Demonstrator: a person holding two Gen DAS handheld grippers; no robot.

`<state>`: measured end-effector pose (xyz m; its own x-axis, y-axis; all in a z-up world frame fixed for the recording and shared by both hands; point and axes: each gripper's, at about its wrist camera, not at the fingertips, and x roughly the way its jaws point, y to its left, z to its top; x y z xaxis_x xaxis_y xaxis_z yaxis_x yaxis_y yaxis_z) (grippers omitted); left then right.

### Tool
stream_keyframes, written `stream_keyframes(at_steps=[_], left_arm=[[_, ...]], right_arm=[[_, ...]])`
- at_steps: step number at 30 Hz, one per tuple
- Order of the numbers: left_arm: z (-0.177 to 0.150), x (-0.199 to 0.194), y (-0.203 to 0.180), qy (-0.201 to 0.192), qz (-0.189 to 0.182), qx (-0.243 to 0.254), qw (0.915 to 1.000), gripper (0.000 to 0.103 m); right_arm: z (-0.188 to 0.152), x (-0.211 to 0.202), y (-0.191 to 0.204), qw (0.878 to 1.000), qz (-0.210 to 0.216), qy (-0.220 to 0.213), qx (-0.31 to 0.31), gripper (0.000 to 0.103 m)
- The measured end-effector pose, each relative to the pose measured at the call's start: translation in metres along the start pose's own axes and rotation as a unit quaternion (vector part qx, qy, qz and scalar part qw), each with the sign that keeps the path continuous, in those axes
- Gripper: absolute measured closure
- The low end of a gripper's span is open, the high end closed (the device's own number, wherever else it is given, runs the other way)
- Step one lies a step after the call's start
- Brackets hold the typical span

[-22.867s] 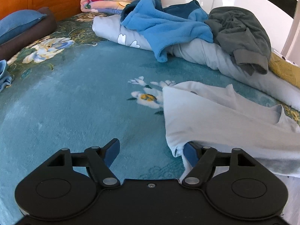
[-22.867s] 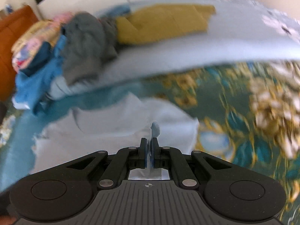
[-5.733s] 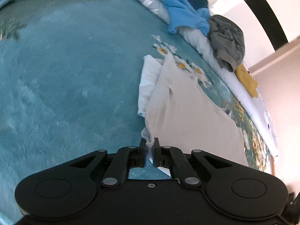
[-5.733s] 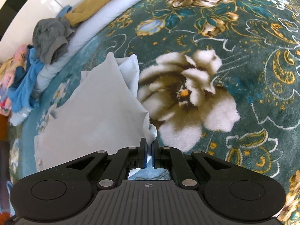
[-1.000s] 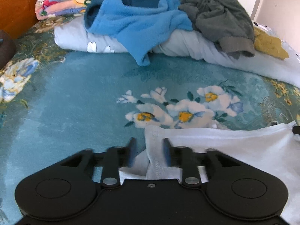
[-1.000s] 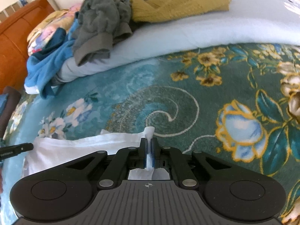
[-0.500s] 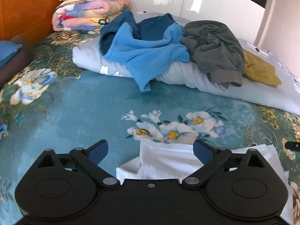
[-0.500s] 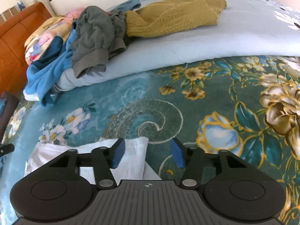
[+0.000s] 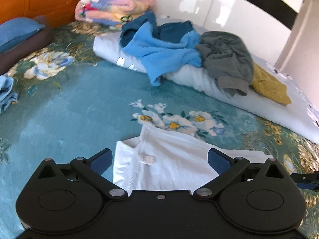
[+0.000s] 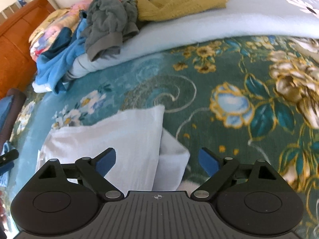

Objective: Fold clothes

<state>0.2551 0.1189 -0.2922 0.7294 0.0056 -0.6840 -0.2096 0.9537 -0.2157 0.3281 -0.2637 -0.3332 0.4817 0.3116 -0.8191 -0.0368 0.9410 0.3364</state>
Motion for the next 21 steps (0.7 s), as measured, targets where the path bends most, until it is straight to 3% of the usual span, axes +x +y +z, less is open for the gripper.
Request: stream_keyframes(at_steps=[9,21], left_arm=[[-0.019,-0.016,-0.002,0.011,-0.046,-0.027,0.9985,0.002],[-0.022,-0.038,0.033,0.016,-0.076,-0.031,0.9965,0.002]], right_arm=[[-0.033,-0.008,0.029,0.999,-0.029,0.022,0.024,0.013],[-0.057,-0.024,0.073,0.994,-0.072,0.015,0.080,0.013]])
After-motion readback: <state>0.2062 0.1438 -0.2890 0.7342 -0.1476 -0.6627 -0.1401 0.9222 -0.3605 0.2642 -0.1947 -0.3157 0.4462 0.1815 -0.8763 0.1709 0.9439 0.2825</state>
